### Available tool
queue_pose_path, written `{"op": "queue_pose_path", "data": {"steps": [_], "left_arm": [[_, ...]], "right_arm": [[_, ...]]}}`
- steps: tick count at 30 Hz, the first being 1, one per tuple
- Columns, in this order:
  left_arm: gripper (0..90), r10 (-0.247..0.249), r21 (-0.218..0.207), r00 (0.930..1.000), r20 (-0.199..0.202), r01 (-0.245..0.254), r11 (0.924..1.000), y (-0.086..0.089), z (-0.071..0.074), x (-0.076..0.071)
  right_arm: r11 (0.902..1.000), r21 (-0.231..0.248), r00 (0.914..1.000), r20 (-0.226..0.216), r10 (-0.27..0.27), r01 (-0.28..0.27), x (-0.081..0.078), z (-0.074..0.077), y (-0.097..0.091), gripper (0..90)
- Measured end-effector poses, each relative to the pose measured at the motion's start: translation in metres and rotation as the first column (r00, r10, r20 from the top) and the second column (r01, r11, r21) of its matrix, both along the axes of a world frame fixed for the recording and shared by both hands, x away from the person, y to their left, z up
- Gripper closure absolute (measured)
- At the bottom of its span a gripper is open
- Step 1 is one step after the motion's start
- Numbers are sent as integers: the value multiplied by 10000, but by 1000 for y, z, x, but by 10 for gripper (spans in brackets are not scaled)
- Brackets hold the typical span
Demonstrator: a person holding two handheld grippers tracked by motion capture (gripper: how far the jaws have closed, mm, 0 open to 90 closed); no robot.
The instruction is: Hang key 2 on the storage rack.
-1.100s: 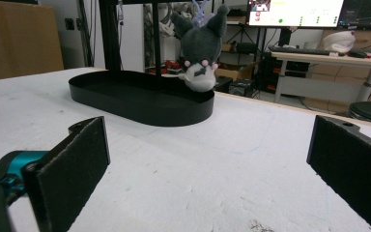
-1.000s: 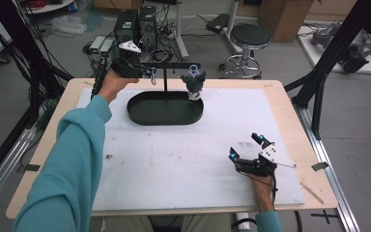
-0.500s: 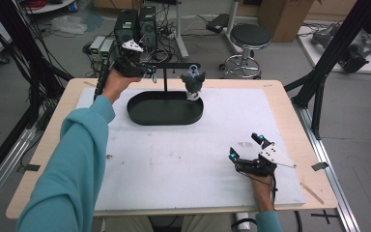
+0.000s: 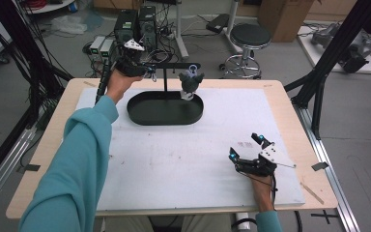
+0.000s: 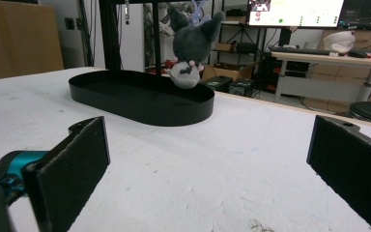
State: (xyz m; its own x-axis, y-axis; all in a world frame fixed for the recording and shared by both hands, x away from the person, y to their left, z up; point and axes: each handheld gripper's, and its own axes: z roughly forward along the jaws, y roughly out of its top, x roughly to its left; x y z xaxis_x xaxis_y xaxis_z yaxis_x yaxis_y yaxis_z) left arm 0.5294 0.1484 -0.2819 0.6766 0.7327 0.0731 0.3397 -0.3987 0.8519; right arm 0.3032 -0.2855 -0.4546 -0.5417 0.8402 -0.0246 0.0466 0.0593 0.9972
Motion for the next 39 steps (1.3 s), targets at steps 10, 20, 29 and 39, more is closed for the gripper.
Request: {"op": "queue_pose_path", "data": {"steps": [10, 20, 29, 39], "left_arm": [[661, 138, -294, 9988, 472, -125, 9995, 4, 4, -2], [17, -250, -918, 9796, 1996, 441, 9948, 4, 12, -25], [17, -900, -1430, 9671, 2380, 1266, 9816, 30, 13, -83], [17, -1158, -2161, 9449, 3063, 1875, 9582, 69, -26, -161]], "right_arm": [[10000, -7, 10000, -39, 9, -9, 0, 0, 0, 6], [10000, 30, 10000, -64, -15, 15, 1, 0, -1, 6], [9999, 121, 10000, -96, -24, 25, 1, -1, -1, 6], [10000, 89, 10000, -96, -23, 24, 1, -1, -1, 6]]}}
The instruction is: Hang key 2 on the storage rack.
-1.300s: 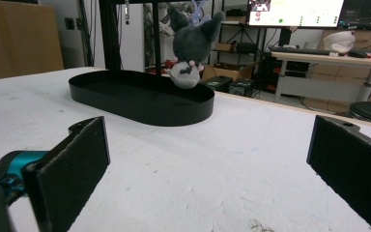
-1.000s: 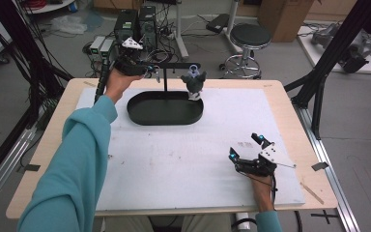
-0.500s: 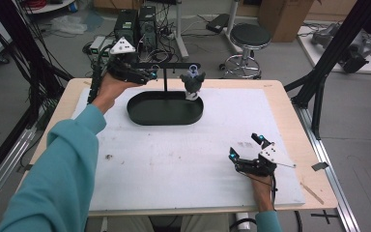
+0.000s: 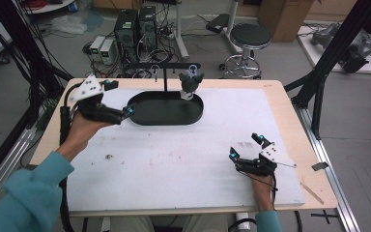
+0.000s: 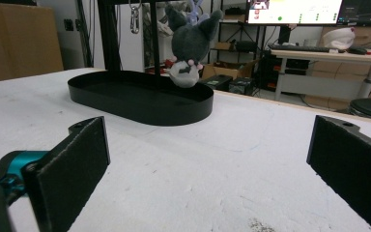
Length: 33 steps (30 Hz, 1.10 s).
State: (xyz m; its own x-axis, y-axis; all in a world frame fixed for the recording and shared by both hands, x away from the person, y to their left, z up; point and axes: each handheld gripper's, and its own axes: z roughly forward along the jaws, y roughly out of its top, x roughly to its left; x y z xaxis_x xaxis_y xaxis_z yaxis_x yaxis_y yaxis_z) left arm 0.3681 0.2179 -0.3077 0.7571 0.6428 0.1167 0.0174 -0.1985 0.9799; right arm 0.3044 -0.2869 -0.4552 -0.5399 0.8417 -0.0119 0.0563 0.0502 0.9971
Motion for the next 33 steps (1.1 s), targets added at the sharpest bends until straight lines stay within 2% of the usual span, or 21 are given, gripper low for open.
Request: {"op": "queue_pose_path", "data": {"steps": [1, 3, 5, 8, 12, 13, 16, 18, 23, 28, 33], "left_arm": [[17, -100, -147, 9999, 41, 101, 9998, 6, -6, -6], [17, 33, -126, 10000, -16, -33, 9999, 17, -19, -18], [17, 163, -387, 9999, 27, -162, 9991, 27, -33, -30], [17, 374, -507, 9992, -129, -380, 9980, 40, -55, -43], [17, 732, -801, 9971, -210, -747, 9940, 55, -83, -58], [17, 839, -1019, 9962, -241, -859, 9911, 59, -91, -61], [17, 1037, -1089, 9941, -330, -1067, 9883, 65, -108, -68], [17, 1141, -1063, 9932, -214, -1157, 9876, 68, -118, -73], [17, 1183, -1306, 9927, -229, -1203, 9841, 71, -135, -79], [17, 1209, -1111, 9925, -171, -1220, 9863, 69, -146, -80], [17, 1357, -1405, 9907, 15, -1342, 9810, 72, -147, -81]], "right_arm": [[10000, -12, 10000, 4, -14, 14, 0, 0, 0, 6], [10000, -50, 10000, 43, -15, 15, 0, 0, 1, 6], [9999, -130, 10000, 64, -15, 16, -1, 0, 2, 6], [9998, -211, 10000, 47, -33, 34, -2, 0, 2, 6], [9999, -144, 10000, 35, -85, 86, -1, 0, 2, 6], [9999, -138, 10000, 36, -92, 93, -1, 0, 2, 6], [9998, -141, 9999, 59, -122, 123, -1, 0, 2, 6], [9998, -128, 9999, 31, -119, 120, -1, 0, 2, 6], [9997, -190, 9999, 97, -133, 135, -1, 0, 2, 6], [9997, -196, 9999, 47, -110, 111, -2, 0, 2, 6], [9997, -201, 9999, 45, -106, 107, -2, 0, 2, 6]]}}
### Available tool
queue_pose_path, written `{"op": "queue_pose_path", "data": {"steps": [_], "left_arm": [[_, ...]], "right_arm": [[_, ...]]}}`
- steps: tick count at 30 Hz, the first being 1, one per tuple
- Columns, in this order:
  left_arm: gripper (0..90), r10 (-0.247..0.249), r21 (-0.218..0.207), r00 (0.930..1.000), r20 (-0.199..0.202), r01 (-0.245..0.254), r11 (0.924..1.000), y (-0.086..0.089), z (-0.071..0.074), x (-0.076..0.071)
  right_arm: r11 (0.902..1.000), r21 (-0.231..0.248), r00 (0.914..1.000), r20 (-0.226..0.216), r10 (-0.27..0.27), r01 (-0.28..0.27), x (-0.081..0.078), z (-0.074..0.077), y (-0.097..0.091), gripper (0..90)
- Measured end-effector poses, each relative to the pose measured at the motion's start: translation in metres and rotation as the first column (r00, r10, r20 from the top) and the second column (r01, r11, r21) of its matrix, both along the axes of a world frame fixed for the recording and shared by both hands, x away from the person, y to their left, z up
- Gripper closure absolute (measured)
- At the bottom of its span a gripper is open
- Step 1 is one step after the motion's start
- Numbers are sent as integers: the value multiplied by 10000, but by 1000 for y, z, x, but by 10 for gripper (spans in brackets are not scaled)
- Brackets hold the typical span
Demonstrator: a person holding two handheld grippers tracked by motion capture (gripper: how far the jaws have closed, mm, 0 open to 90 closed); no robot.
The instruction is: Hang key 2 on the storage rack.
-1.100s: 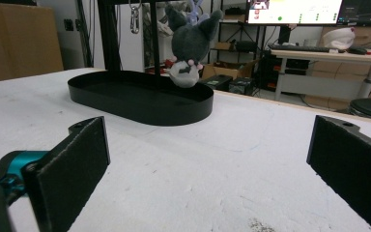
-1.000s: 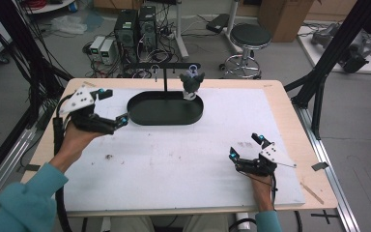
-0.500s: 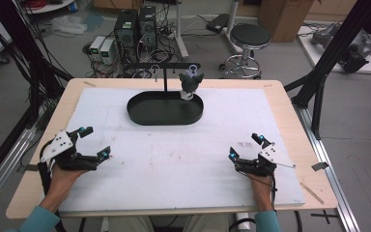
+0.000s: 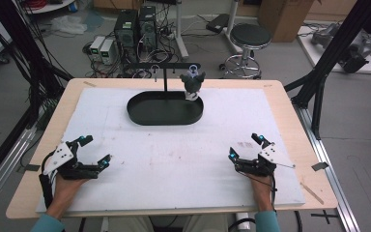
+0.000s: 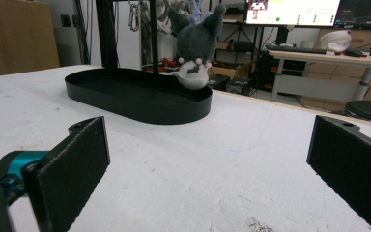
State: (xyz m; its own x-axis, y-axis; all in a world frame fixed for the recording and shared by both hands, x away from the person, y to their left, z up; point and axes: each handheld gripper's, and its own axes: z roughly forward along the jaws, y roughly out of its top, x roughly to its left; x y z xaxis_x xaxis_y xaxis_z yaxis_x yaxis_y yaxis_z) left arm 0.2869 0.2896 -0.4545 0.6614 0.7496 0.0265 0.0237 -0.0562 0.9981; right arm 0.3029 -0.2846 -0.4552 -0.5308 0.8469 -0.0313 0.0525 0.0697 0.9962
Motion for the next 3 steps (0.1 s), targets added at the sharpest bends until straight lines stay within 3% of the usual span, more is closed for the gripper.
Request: {"op": "queue_pose_path", "data": {"steps": [3], "left_arm": [[17, 86, -40, 10000, -46, -86, 10000, 0, 0, 0]], "right_arm": [[10000, 17, 10000, 18, -45, 45, 0, 0, 0, 6]]}}
